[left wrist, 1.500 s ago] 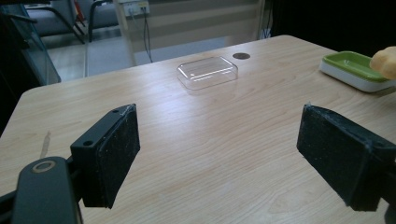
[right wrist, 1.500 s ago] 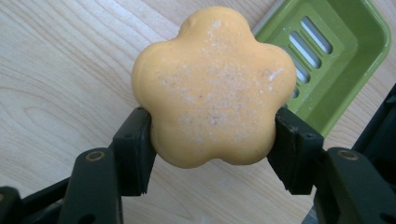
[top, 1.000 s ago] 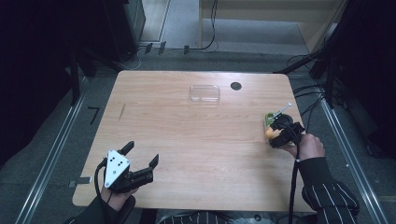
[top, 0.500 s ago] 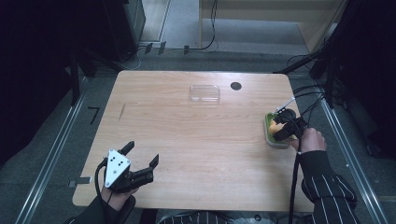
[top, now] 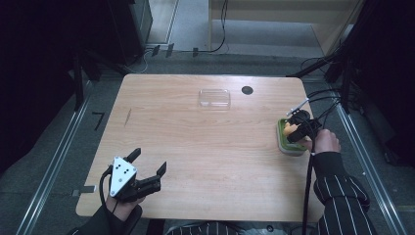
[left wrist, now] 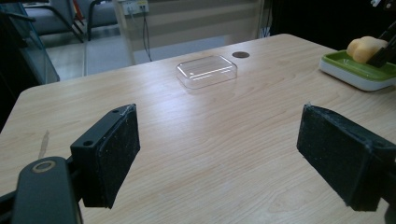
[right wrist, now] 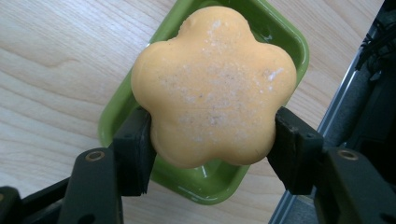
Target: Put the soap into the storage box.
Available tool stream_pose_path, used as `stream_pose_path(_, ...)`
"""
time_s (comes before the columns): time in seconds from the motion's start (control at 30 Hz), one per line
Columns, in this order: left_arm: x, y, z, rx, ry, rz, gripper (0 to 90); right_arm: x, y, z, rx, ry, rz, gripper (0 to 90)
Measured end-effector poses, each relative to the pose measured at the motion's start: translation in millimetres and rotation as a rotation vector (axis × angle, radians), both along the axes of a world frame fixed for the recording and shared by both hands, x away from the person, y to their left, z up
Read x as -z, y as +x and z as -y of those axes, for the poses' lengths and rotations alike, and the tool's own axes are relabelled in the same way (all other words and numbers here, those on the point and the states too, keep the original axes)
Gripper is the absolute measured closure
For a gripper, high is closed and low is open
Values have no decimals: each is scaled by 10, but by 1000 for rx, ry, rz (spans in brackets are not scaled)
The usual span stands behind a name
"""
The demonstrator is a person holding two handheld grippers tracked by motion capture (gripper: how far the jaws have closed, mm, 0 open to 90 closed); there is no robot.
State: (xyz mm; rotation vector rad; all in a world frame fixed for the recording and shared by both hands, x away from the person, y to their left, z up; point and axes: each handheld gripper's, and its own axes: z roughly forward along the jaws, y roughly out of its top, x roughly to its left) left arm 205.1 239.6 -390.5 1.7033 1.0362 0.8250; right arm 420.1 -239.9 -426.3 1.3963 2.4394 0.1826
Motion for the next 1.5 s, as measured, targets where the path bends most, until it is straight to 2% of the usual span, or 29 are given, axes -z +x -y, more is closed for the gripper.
stream_pose_path(0.5,0,-1,-1,1,1,0,137,125,135,-13,8,-39,-27,399)
stream_pose_path(1.5,-1,-3,-3,0,-2,1,137,243,166,-22,-7,-67,-69,398)
